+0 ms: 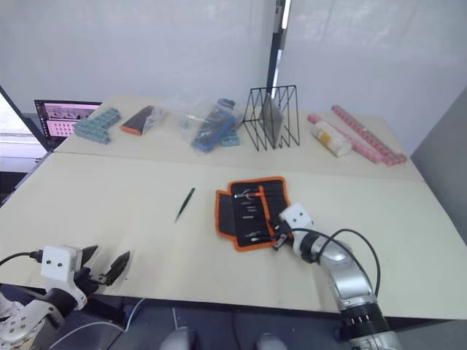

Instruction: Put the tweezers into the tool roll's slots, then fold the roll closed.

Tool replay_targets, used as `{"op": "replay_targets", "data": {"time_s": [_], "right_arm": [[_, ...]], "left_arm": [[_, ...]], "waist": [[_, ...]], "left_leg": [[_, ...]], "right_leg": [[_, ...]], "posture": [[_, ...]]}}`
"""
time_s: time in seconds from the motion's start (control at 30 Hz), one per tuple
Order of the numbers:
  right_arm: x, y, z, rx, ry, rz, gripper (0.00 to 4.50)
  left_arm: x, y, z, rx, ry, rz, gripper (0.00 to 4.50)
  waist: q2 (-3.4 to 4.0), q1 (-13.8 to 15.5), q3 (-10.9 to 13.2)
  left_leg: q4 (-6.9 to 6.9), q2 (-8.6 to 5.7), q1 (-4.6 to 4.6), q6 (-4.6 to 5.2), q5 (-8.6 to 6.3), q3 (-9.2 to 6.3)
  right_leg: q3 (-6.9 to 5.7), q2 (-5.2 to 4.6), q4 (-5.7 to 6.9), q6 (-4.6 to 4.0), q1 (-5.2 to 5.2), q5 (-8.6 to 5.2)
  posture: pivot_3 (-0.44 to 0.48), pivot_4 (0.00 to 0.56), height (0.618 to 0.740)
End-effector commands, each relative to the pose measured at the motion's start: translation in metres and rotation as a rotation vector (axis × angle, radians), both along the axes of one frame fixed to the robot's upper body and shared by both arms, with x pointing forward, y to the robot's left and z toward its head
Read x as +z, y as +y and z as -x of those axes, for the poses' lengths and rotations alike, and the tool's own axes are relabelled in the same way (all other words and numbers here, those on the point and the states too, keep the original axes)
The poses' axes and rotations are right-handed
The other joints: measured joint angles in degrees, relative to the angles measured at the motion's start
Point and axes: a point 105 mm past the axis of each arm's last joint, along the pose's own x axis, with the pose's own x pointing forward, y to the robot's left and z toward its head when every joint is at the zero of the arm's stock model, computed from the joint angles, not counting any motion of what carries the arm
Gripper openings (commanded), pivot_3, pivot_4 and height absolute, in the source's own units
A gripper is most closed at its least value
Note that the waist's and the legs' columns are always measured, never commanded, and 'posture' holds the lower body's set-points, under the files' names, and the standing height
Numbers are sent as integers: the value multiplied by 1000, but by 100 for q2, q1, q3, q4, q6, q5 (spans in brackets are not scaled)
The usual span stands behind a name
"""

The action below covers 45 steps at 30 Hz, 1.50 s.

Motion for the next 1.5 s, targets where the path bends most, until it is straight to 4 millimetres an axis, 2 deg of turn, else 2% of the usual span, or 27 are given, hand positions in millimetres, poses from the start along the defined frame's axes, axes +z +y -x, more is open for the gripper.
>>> {"op": "replay_targets", "data": {"time_s": [0.03, 0.33, 0.47, 0.6, 0.87, 0.93, 1.1, 1.3, 1.5], "right_arm": [[-32, -4, 12, -5, 118, 41, 0], [-32, -4, 13, -11, 119, 38, 0], [-32, -2, 13, -9, 118, 36, 0], [-31, -2, 12, -12, 114, 34, 0], [-31, -7, 16, -40, 108, 31, 0], [-31, -8, 17, -51, 107, 30, 0], [-31, -10, 21, -78, 100, 21, 0], [-31, -12, 26, -99, 98, 18, 0], [-31, -13, 28, -113, 99, 16, 0]], "left_arm": [[7, -1, -1, -13, -39, -19, 4476], [7, 1, -3, -32, -39, -34, 4476], [10, -2, -11, -46, -54, -44, 4476], [22, -13, -25, -78, -90, -40, 4476], [38, -44, -67, -150, -114, -26, 4476], [38, -53, -76, -170, -113, -21, 4476], [29, -61, -101, -147, -89, 2, 4476], [20, -74, -110, -171, -70, 10, 4476], [23, -88, -119, -200, -82, 23, 4476]], "waist": [[-1, -1, 0], [0, -1, 0], [0, -1, 0], [1, 1, 0], [1, 10, 0], [2, 19, 1], [5, 45, 3], [5, 96, 3], [7, 151, 4]], "left_leg": [[0, 0, 0, 0, 0, 0], [-3, 1, 0, -1, -1, 1], [-4, 1, 0, -1, -1, 1], [-4, 1, 0, -1, -1, 1], [-6, 0, -11, -1, 0, 2], [-14, 0, -14, 0, 0, 2], [-31, -2, -12, 0, 1, 2], [-43, -5, -13, -1, 1, 2], [-46, -5, -14, -3, 3, 2]], "right_leg": [[0, 0, -1, 0, 0, 0], [0, -1, -3, -2, -3, -1], [0, -1, -4, -2, -3, -1], [0, -1, -3, -2, -3, -1], [0, 1, -3, -1, 8, -1], [0, 1, -4, -1, 6, -1], [0, 2, -8, -1, 3, -1], [0, 1, -10, 0, 2, -1], [-1, 1, -13, 0, 0, -1]], "posture": [[0, 150, 713], [0, 150, 713], [0, 150, 713], [0, 150, 713], [0, 150, 713], [0, 150, 713], [0, 150, 713], [0, 150, 713], [0, 150, 713]]}}
